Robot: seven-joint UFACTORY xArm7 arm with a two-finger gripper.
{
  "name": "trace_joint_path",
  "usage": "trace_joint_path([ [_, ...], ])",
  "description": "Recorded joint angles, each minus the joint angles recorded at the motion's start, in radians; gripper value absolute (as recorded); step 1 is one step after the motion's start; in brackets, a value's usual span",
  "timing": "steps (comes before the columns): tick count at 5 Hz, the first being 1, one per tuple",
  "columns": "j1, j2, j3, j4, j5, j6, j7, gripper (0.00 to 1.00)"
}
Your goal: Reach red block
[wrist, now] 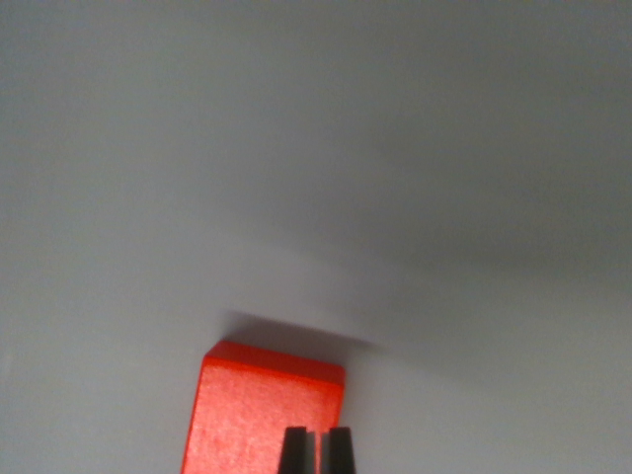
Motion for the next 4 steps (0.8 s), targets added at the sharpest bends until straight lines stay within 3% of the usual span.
trace_joint_path([
  [1,0.0,0.0,0.0,0.0,0.0,0.0,0.0,0.0],
  [2,0.0071,0.014,0.006,-0.016,-0.0003,-0.028,-0.001,0.0],
  [3,0.0071,0.014,0.006,-0.016,-0.0003,-0.028,-0.001,0.0],
  [4,0.0127,0.025,0.01,-0.028,-0.0006,-0.051,-0.001,0.0],
])
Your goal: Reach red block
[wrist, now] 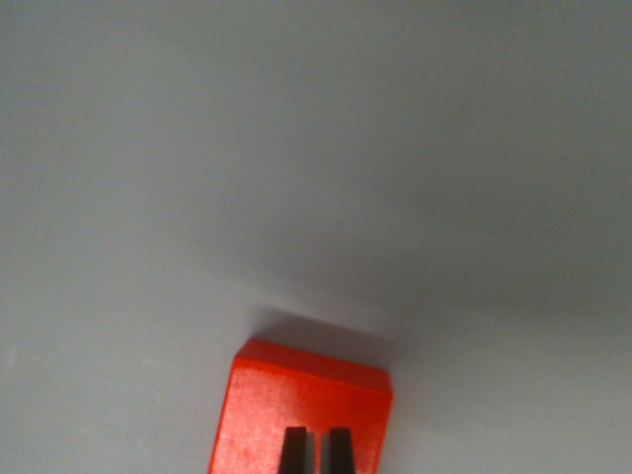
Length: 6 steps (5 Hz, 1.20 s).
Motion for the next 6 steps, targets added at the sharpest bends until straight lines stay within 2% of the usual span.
trace_joint_path([
  [1,0.0,0.0,0.0,0.0,0.0,0.0,0.0,0.0],
  [2,0.0044,0.009,0.004,-0.01,-0.0002,-0.017,0.0,0.0],
  [3,0.0044,0.009,0.004,-0.01,-0.0002,-0.017,0.0,0.0],
  [4,0.0071,0.014,0.006,-0.016,-0.0003,-0.028,-0.001,0.0],
  [6,0.008,0.016,0.007,-0.018,-0.0004,-0.032,-0.001,0.0],
])
